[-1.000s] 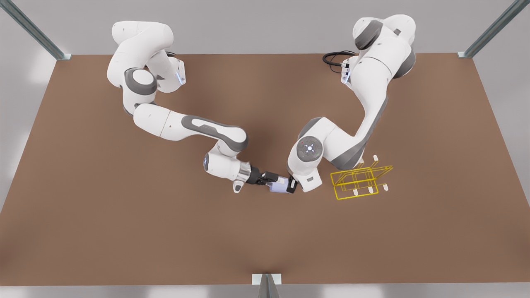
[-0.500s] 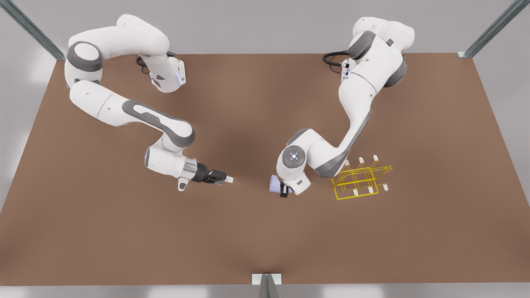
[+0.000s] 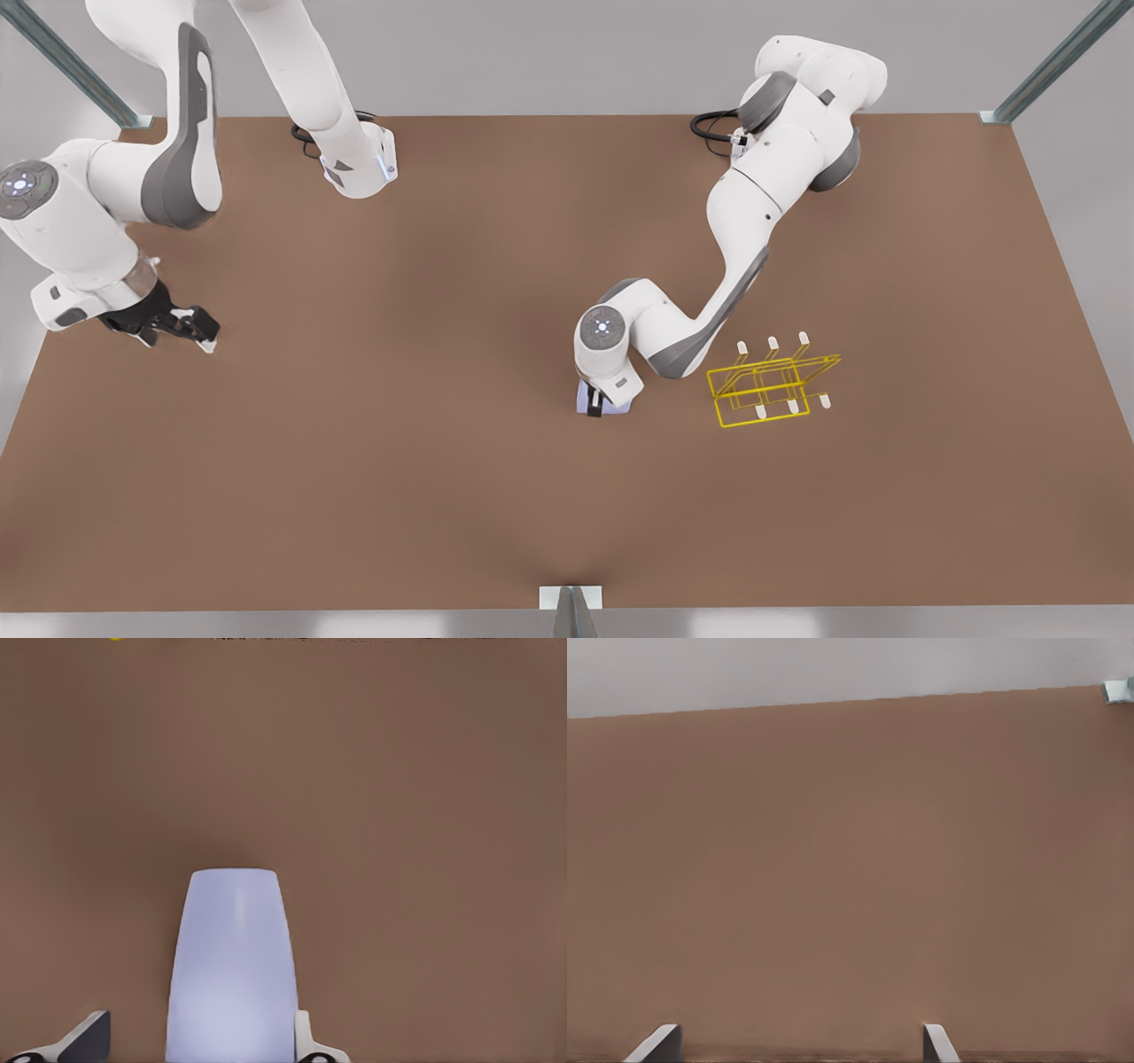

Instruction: Place the cup on the cup holder

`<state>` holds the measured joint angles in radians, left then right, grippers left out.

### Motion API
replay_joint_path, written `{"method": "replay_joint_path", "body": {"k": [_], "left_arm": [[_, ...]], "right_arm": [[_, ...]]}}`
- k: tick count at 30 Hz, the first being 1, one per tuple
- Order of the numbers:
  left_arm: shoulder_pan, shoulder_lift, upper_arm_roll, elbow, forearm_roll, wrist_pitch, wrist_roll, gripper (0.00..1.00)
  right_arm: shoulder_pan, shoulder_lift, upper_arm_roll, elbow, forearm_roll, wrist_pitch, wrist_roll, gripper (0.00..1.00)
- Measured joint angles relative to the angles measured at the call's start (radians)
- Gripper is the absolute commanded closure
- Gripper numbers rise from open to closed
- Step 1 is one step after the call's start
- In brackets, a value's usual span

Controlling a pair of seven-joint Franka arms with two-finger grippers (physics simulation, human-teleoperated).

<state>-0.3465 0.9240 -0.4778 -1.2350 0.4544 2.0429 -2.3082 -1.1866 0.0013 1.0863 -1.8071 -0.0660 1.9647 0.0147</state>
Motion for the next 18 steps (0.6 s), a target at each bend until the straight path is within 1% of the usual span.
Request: {"method": "replay_joint_path", "body": {"k": [2,3,4,5,6,8,16,18], "left_arm": [[0.005,0.001,0.001,0.000,0.004,0.006,-0.005,0.00],[0.008,0.002,0.002,0.000,0.005,0.008,-0.007,0.00],[0.009,0.004,0.003,-0.002,0.006,0.010,-0.008,0.00],[0.009,0.007,0.004,-0.002,0.009,0.013,-0.010,0.00],[0.009,0.012,0.004,-0.003,0.016,0.017,-0.011,0.00],[0.009,0.020,0.004,-0.003,0.029,0.023,-0.013,0.00],[0.001,0.040,0.004,-0.033,0.053,0.033,0.006,0.00],[0.001,0.041,0.004,-0.034,0.059,0.035,0.010,0.00]], "right_arm": [[0.453,-0.003,-0.488,0.086,-0.022,-0.119,-0.024,0.00],[0.635,-0.017,-0.690,0.113,-0.027,-0.174,-0.036,0.00],[0.747,-0.032,-0.821,0.128,-0.023,-0.220,-0.046,0.00],[0.806,-0.034,-0.892,0.157,-0.015,-0.263,-0.055,0.00],[0.835,-0.027,-0.926,0.184,-0.009,-0.300,-0.060,0.00],[0.857,-0.023,-0.951,0.200,0.001,-0.358,-0.067,0.00],[0.917,0.001,-0.969,0.218,0.008,-0.502,-0.090,0.00],[0.931,-0.001,-0.971,0.247,0.008,-0.521,-0.094,0.00]]}}
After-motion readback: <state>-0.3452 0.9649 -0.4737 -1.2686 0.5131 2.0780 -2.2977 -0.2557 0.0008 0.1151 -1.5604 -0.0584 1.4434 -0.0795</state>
